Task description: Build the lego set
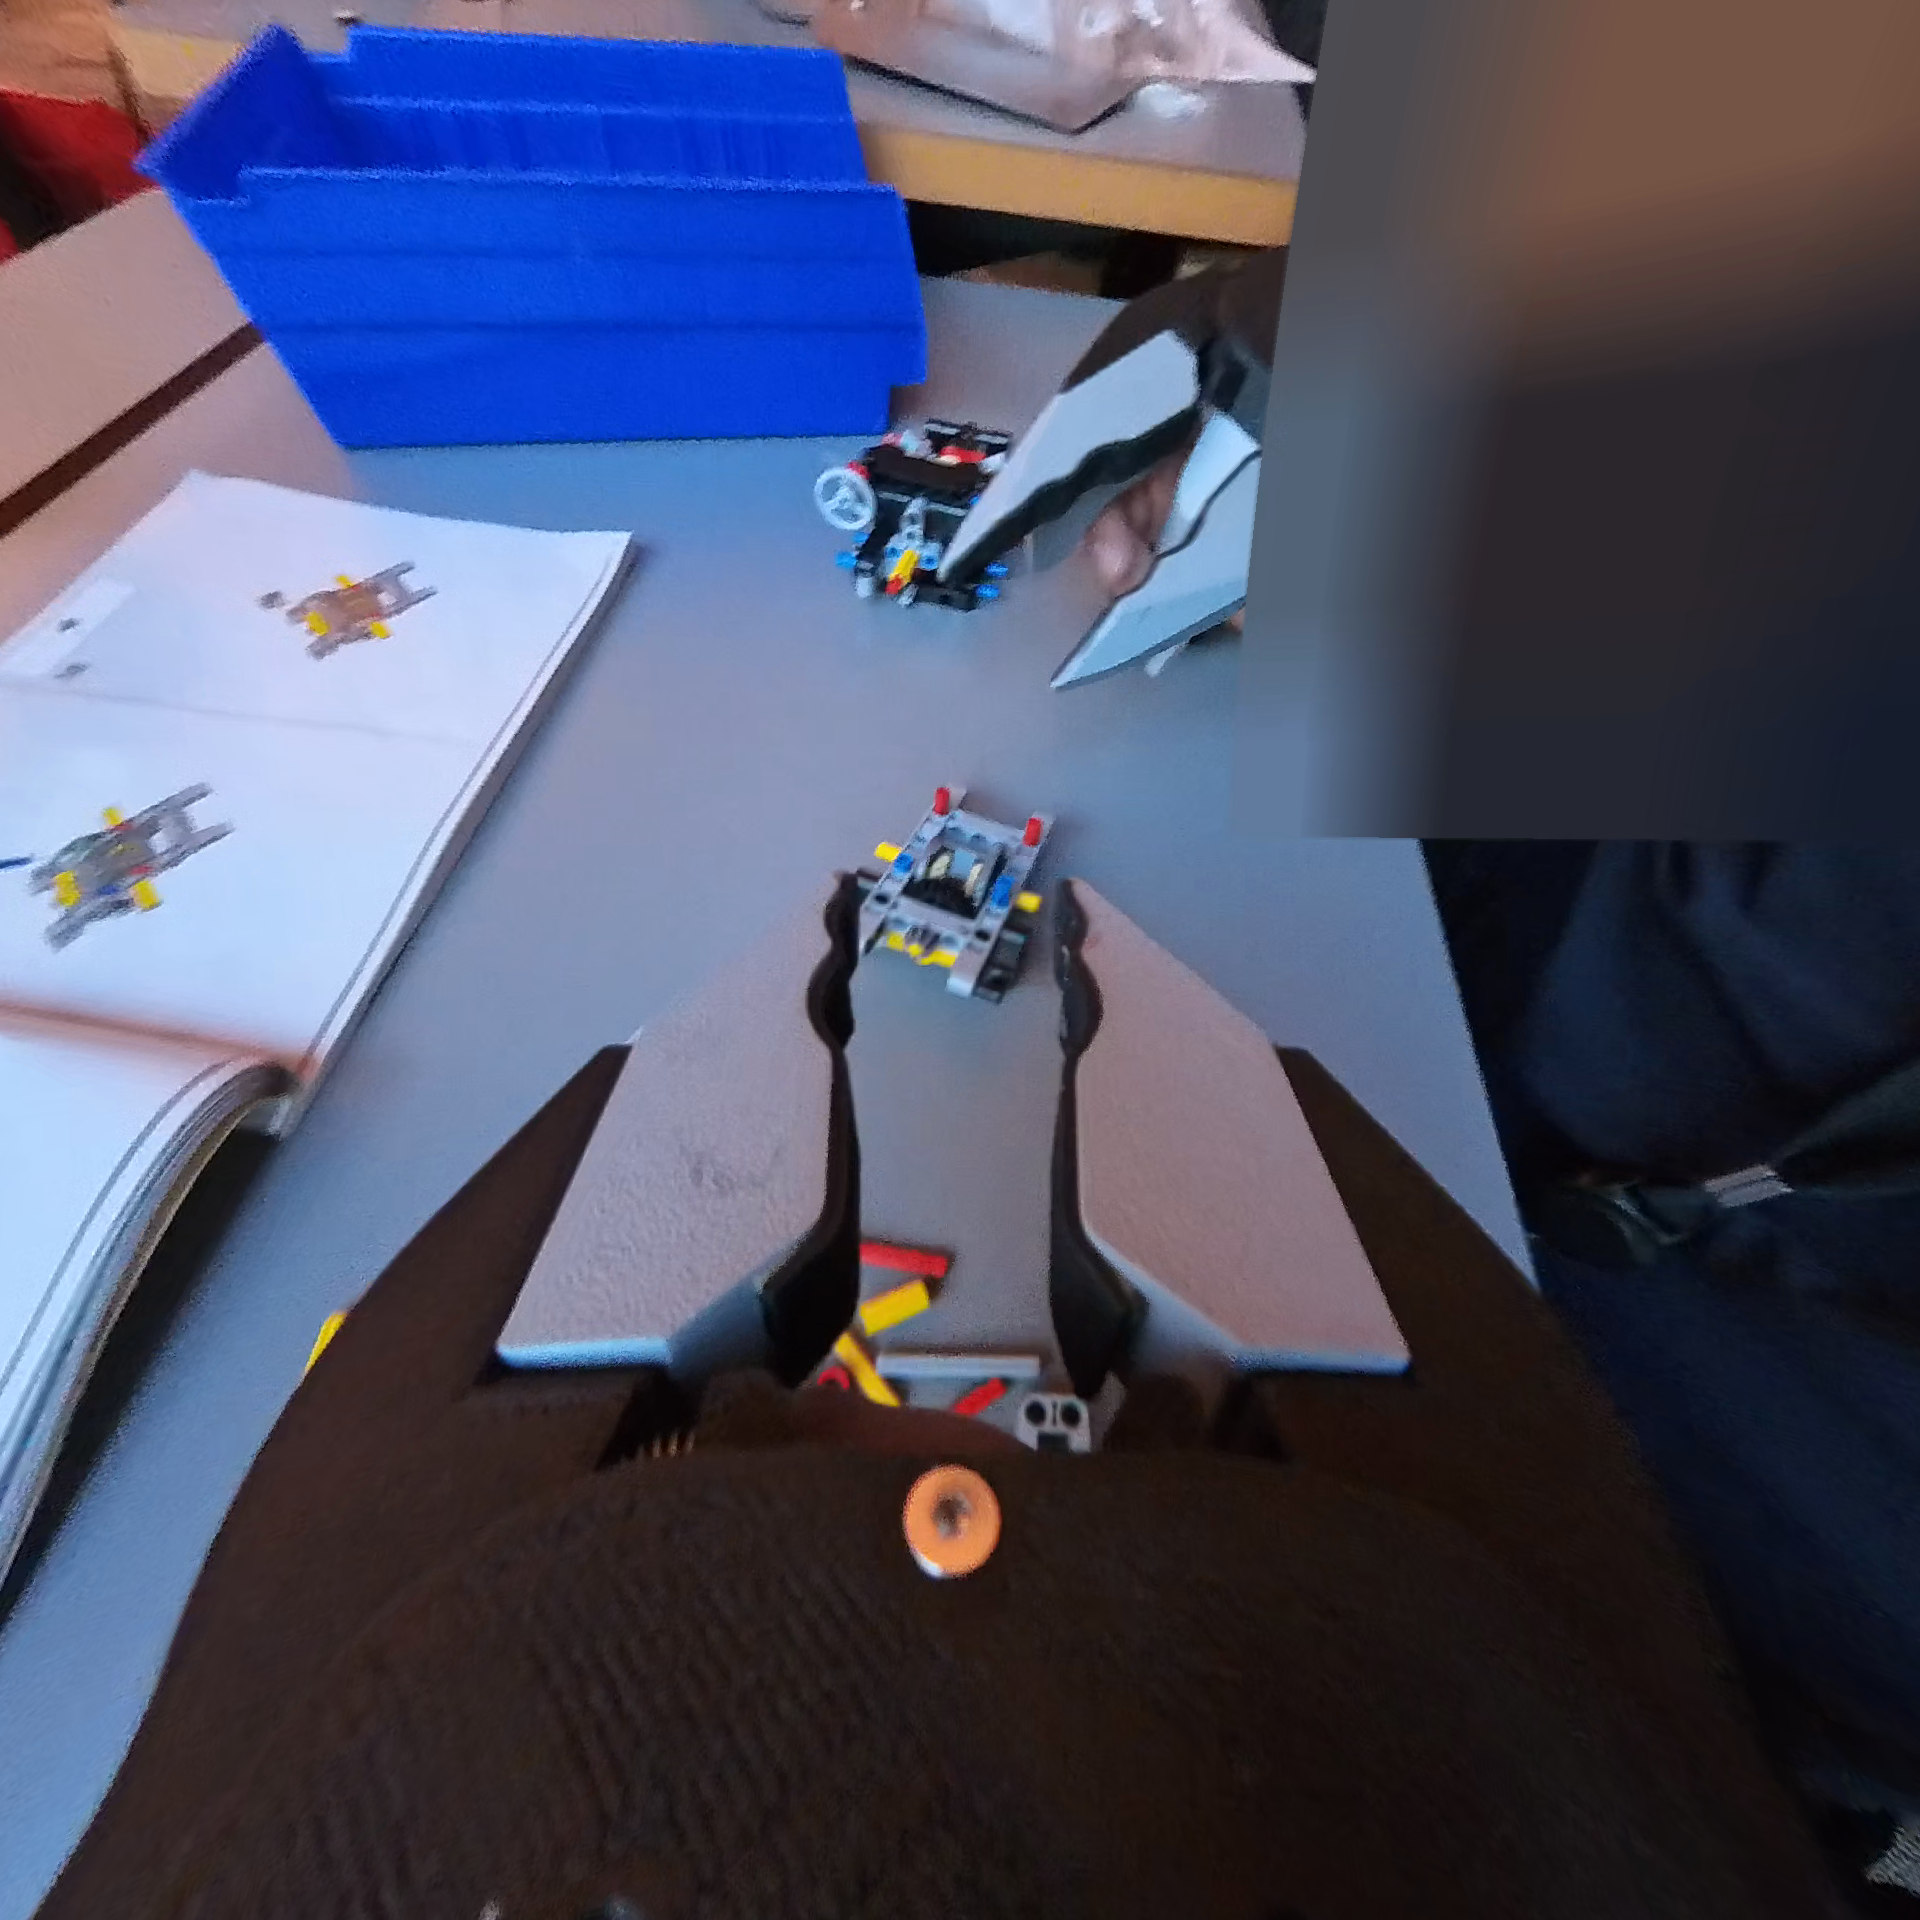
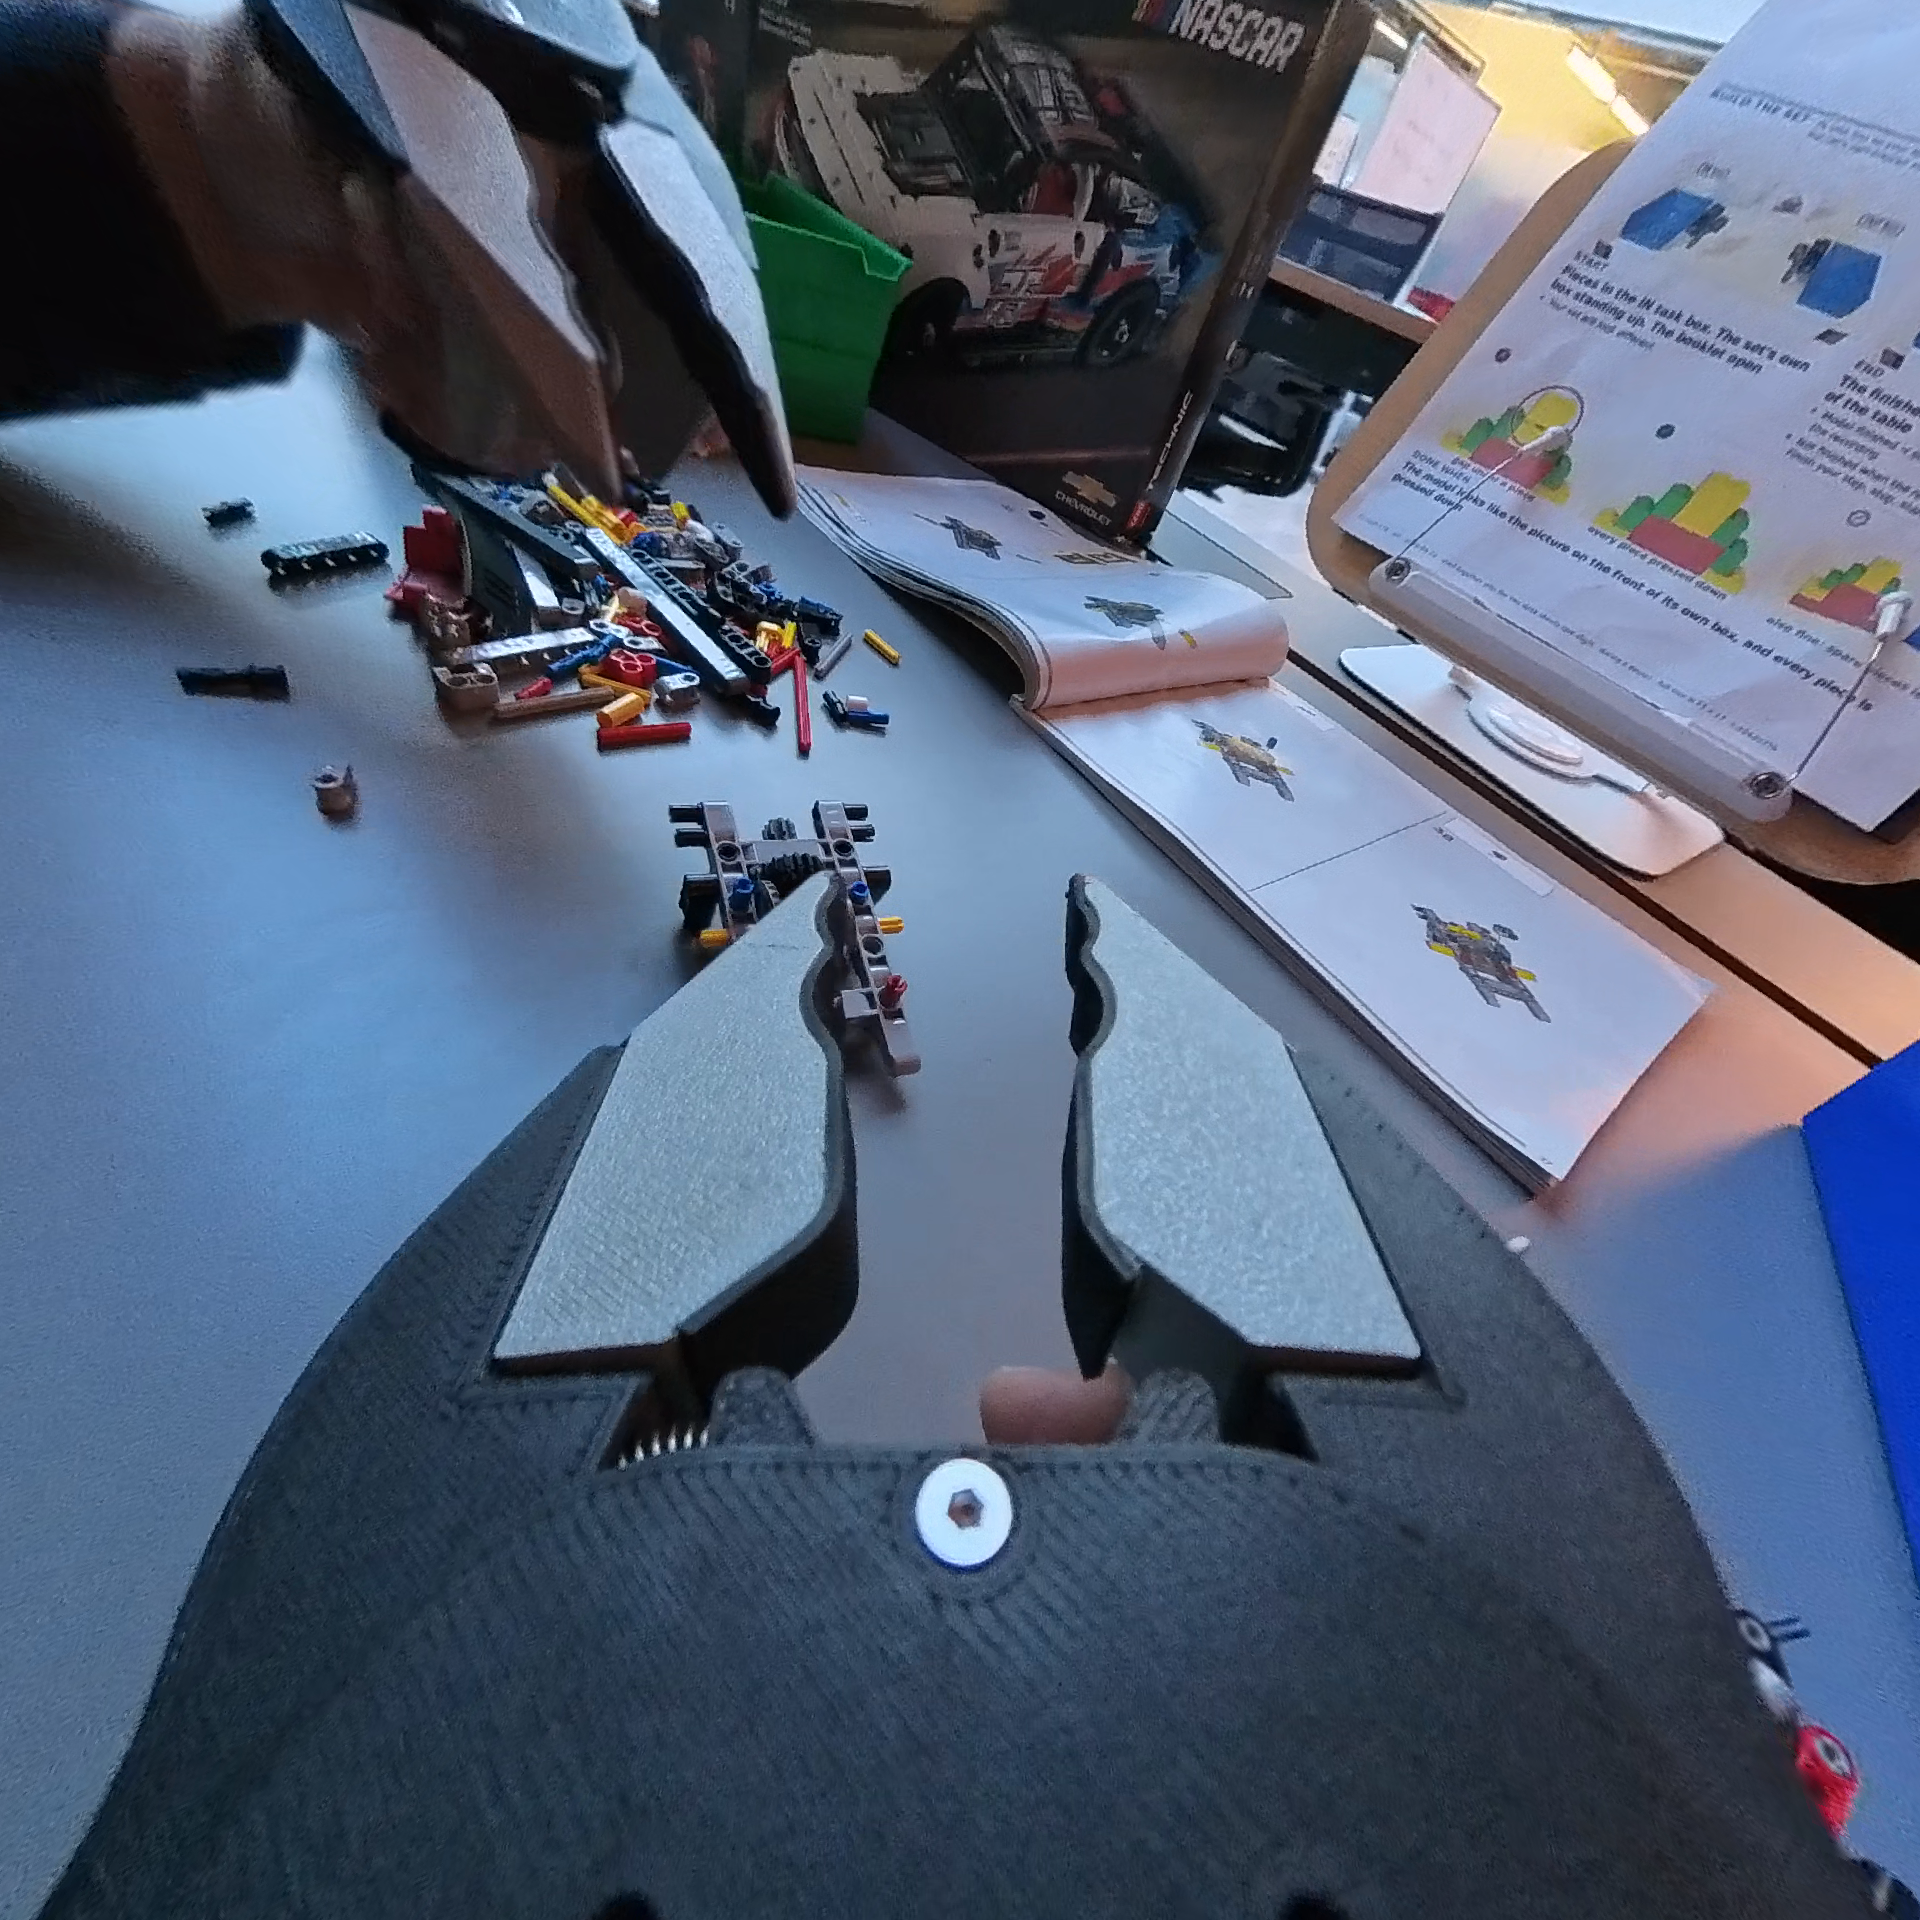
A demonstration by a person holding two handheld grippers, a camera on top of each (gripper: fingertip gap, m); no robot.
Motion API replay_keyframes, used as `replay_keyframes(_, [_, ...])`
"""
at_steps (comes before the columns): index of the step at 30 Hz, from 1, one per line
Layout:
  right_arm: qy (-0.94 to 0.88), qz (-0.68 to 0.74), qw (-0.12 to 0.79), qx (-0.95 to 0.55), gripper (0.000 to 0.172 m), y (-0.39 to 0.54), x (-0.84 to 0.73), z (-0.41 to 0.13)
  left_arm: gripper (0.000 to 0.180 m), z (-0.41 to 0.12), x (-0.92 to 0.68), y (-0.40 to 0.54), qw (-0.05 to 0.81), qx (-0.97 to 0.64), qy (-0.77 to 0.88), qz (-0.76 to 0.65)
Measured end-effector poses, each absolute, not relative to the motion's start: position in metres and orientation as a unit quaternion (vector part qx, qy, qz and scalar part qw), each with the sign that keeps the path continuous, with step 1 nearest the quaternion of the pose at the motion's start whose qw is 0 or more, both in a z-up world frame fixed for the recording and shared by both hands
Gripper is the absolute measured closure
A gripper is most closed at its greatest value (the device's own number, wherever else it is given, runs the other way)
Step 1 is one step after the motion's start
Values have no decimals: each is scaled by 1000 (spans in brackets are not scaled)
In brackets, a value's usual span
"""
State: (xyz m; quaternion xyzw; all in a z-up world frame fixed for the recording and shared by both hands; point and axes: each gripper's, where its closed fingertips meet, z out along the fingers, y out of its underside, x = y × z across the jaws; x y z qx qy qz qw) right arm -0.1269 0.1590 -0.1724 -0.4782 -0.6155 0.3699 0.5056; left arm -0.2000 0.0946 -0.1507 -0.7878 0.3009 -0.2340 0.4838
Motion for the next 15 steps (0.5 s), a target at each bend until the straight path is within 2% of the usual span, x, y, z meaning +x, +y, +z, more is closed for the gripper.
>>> replay_keyframes(4, [-606,387,502,-481,133,161,-125,-169,145,-153,-183,98,482,-764,307,-300])
replay_keyframes(15, [-602,417,475,-488,135,162,-130,-169,142,-185,-194,112,454,-807,308,-220])
